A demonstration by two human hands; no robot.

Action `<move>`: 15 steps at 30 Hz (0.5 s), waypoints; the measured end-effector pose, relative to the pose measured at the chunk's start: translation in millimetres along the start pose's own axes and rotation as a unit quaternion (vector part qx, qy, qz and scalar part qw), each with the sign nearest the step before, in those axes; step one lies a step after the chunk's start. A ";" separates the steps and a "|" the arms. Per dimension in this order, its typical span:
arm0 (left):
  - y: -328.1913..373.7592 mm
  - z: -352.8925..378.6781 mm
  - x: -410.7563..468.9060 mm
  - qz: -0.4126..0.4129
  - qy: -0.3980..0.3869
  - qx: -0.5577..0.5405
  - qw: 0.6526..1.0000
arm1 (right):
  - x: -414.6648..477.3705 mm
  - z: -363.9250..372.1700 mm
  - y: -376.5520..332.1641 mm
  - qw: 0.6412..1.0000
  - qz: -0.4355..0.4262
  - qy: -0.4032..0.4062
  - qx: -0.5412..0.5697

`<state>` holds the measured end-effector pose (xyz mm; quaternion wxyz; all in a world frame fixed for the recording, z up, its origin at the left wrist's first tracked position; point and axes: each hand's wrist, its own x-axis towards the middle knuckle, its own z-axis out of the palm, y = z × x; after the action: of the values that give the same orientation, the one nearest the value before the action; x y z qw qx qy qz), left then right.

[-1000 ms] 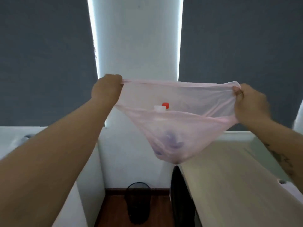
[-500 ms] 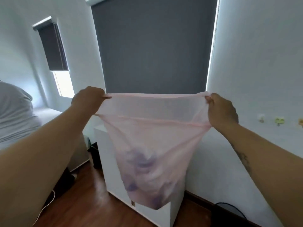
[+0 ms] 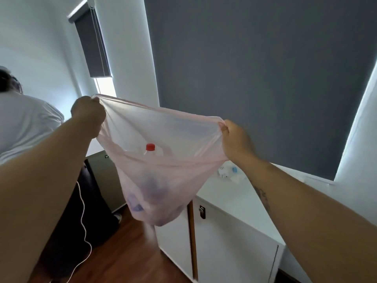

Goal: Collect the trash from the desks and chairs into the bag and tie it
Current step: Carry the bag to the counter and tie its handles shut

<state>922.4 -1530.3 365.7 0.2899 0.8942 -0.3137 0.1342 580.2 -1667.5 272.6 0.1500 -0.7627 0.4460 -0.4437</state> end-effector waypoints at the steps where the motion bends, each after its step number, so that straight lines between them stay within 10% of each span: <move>1: 5.6 12.7 17.0 -0.023 0.030 -0.111 0.993 | 22.4 19.0 6.2 1.000 -0.004 0.001 0.015; 6: 64.0 58.6 83.9 -0.016 0.180 -0.203 0.962 | 139.3 99.1 38.8 0.998 -0.003 -0.005 0.063; 15: 99.5 179.7 146.7 0.074 0.124 -0.188 0.972 | 227.9 198.0 141.5 0.978 0.078 -0.145 0.128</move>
<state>981.9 -1772.6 327.7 0.4783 0.7747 -0.3600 0.2034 710.8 -1964.8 196.8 0.3439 -0.7560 0.4173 -0.3688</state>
